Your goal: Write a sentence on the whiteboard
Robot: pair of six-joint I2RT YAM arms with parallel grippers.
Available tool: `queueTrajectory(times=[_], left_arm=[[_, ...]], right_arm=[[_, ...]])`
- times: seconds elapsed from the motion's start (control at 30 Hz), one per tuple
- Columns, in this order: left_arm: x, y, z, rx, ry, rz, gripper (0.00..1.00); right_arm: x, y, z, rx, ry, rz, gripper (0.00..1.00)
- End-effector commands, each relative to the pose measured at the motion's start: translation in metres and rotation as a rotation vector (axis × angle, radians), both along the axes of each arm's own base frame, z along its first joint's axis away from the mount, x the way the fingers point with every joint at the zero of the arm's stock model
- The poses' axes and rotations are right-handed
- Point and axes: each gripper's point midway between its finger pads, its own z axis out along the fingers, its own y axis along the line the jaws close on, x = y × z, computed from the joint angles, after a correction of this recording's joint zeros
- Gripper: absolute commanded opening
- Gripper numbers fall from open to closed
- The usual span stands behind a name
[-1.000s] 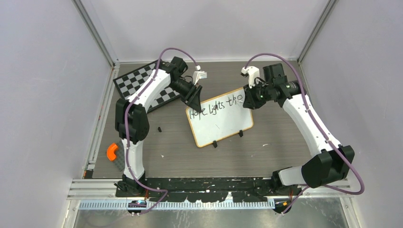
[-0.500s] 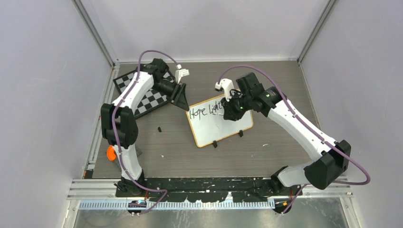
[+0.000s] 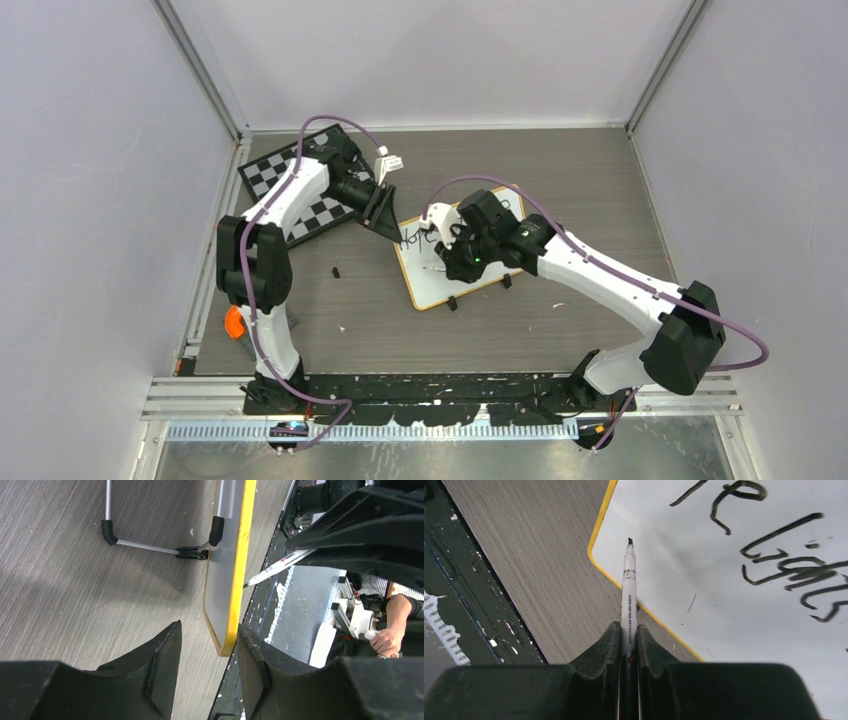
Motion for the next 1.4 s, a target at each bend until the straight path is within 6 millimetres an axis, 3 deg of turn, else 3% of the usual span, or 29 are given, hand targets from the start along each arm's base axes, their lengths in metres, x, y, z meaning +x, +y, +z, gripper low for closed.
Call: queueTrajectory(times=[0.0,0.6,0.83,1.03,1.37], left_arm=[[-0.003,-0.015,0.016,-0.057,-0.07,-0.049,0.45],[0.005,-0.02,0.007,-0.016,-0.069,-0.039,0.0],[0.005,-0.019,0.004,-0.008,-0.089,-0.056,0.0],[0.006,-0.019,0.003,-0.007,-0.088,-0.058,0.0],[0.008,-0.018,0.003,0.001,-0.091,-0.055,0.0]], right_arm=[[0.01,0.011,0.0,0.017,-0.067,-0.016,0.0],[0.002,0.014,-0.005,0.038,-0.073,0.003,0.0],[0.001,0.019,-0.006,0.03,-0.074,0.012,0.0],[0.009,0.016,-0.012,-0.009,-0.09,-0.016,0.0],[0.005,0.004,-0.03,-0.081,-0.065,-0.017,0.0]])
